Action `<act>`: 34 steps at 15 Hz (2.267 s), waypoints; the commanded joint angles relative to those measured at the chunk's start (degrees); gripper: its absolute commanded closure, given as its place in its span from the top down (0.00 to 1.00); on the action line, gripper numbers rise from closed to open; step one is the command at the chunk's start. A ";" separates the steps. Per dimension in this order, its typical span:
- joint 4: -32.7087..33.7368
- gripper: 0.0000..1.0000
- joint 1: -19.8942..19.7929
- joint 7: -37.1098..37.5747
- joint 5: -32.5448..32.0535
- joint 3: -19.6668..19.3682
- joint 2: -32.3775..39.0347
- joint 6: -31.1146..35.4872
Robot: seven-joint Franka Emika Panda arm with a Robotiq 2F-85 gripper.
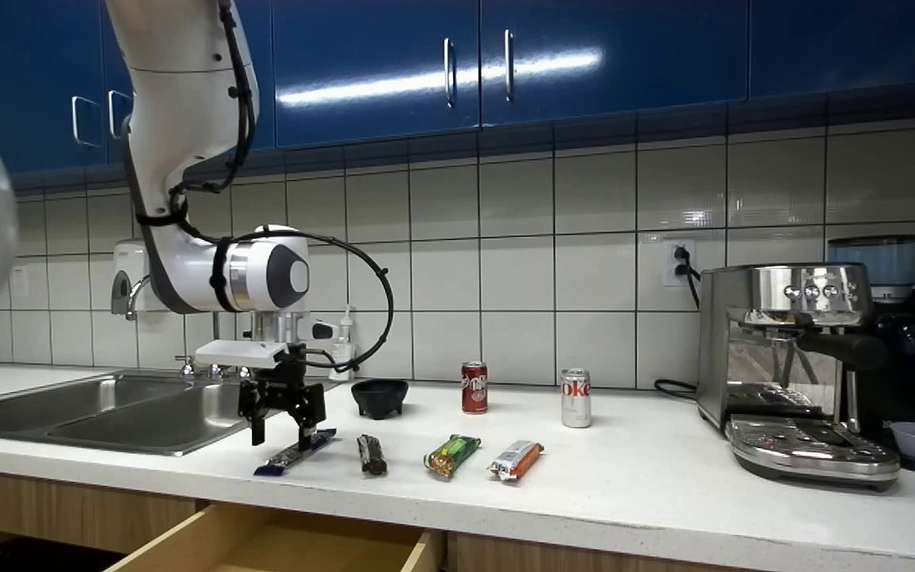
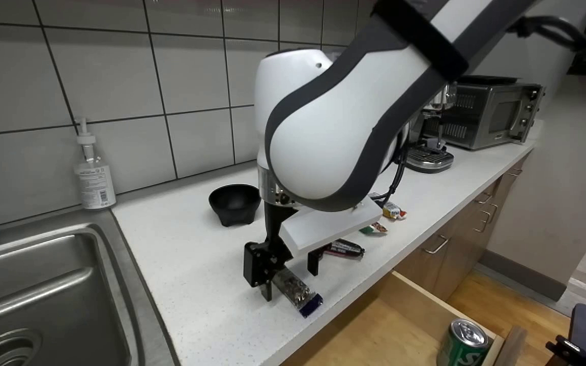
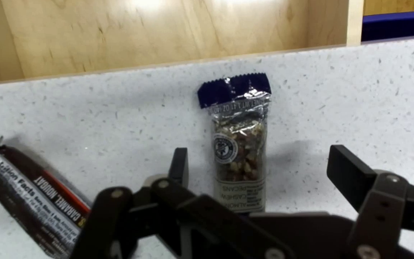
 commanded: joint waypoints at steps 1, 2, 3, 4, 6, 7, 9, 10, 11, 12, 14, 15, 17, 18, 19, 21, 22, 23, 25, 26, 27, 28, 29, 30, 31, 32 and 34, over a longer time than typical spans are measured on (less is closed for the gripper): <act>2.62 1.00 1.11 2.45 -1.11 -1.18 1.50 -0.48; 2.84 0.98 1.05 2.42 -0.97 -1.29 1.54 -0.50; 3.04 0.99 1.02 2.29 -0.99 -1.44 1.62 -0.65; 3.29 1.00 1.02 2.29 -1.04 -1.65 1.81 -0.86; 3.23 0.75 0.87 2.19 -0.85 -1.87 1.87 -0.40; 3.21 0.73 0.85 2.15 -0.87 -1.99 1.85 -0.38; 3.16 0.56 0.86 2.09 -0.99 -2.22 1.79 -0.47; 3.14 0.48 0.83 2.02 -0.96 -2.27 1.79 -0.53; 3.09 0.41 0.86 1.98 -1.02 -2.31 1.82 -0.53; 3.08 0.32 0.91 2.00 -1.08 -2.34 1.83 -0.55; 3.02 0.16 0.88 1.88 -1.00 -2.31 1.74 -0.53; 2.91 0.10 0.88 1.87 -1.00 -2.30 1.60 -0.47; 2.86 0.07 0.89 1.87 -1.01 -2.30 1.47 -0.38; 2.77 0.06 0.90 1.88 -1.02 -2.30 1.41 -0.34; 2.69 0.07 0.89 1.83 -0.97 -2.26 1.39 -0.33; 2.35 0.07 0.92 1.76 -0.98 -2.20 0.94 -0.16; 2.11 0.07 0.90 1.72 -0.92 -2.15 0.55 0.02; 1.78 0.07 0.89 1.69 -0.90 -2.14 0.05 0.24; 1.18 0.07 0.93 1.74 -0.93 -2.15 -0.90 0.77; 0.88 0.07 0.94 1.73 -0.93 -2.13 -1.34 1.02; 0.36 0.07 0.94 1.70 -0.91 -2.09 -1.94 1.31; -0.34 0.07 1.00 1.82 -1.05 -2.16 -2.57 1.64; -0.99 0.07 0.97 1.84 -1.01 -2.12 -3.12 1.96; -2.00 0.07 0.98 1.90 -1.05 -2.10 -3.98 2.26; -3.03 0.07 0.98 1.90 -1.04 -2.01 -4.86 2.43; -4.28 0.07 1.04 2.03 -1.19 -1.99 -5.82 2.58; -6.82 0.07 0.96 2.13 -1.02 -1.76 -7.59 2.69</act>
